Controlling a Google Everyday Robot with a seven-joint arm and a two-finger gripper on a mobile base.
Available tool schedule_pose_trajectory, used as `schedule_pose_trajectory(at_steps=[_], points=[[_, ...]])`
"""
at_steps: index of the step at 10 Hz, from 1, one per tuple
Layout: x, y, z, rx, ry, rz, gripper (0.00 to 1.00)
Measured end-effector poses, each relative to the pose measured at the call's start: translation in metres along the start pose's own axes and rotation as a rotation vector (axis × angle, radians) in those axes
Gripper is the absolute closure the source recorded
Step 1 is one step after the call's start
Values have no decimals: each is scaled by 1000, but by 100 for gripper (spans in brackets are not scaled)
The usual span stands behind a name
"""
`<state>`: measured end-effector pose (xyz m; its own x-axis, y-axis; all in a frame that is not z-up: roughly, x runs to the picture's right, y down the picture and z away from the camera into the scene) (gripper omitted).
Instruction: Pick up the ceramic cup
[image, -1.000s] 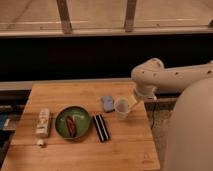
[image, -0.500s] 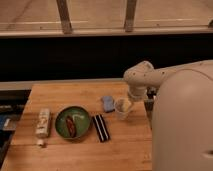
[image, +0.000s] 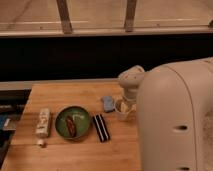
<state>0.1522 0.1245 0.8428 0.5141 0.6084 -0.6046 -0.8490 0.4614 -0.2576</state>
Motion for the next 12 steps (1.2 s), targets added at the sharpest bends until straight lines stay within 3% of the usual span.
schedule_pose_trajectory(at_steps=[3, 5, 8, 12], points=[[1, 7, -2, -3, 7, -18, 81], [-1, 14, -13, -1, -13, -40, 99], [-8, 15, -37, 0, -95, -9, 100], [-21, 6, -102, 9, -283, 38, 100]])
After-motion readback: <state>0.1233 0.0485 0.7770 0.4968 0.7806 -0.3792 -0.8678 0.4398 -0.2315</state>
